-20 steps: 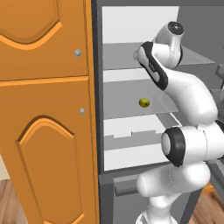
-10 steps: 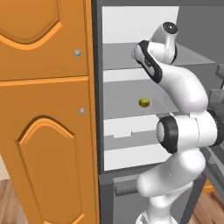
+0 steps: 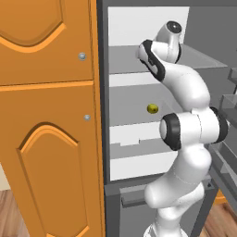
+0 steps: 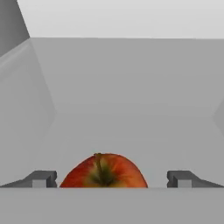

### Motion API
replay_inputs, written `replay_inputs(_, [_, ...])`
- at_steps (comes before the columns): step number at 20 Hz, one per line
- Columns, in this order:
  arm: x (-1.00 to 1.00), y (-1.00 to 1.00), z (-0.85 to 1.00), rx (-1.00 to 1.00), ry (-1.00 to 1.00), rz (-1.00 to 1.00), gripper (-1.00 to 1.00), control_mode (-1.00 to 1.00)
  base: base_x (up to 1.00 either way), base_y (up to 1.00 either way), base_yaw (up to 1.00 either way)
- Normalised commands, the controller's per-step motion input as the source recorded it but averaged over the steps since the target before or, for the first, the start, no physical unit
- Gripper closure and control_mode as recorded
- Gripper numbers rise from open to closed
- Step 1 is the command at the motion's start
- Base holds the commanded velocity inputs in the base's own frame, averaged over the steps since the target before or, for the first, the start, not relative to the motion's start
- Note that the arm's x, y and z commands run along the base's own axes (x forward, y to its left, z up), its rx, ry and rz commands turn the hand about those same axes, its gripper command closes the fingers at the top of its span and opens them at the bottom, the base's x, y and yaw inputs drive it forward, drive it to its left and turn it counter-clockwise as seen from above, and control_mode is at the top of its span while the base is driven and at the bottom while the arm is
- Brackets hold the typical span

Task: Pick the apple and pear from the fridge and place them inside the tupperware on the counter.

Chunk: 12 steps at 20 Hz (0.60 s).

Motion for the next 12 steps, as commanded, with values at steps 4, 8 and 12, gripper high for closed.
replay_inputs(4, [0.21,0.0,-0.25,0.0,0.01,0.0,-1.0,-1.0,0.0,0.0,0.0])
replay_inputs(8, [0.0,0.0,-0.51,0.0,0.05,0.0,1.0,-1.0,0.0,0.0,0.0])
replay_inputs(12, [-0.04,0.0,-0.69,0.0,0.05,0.0,1.0,-1.0,0.0,0.0,0.0])
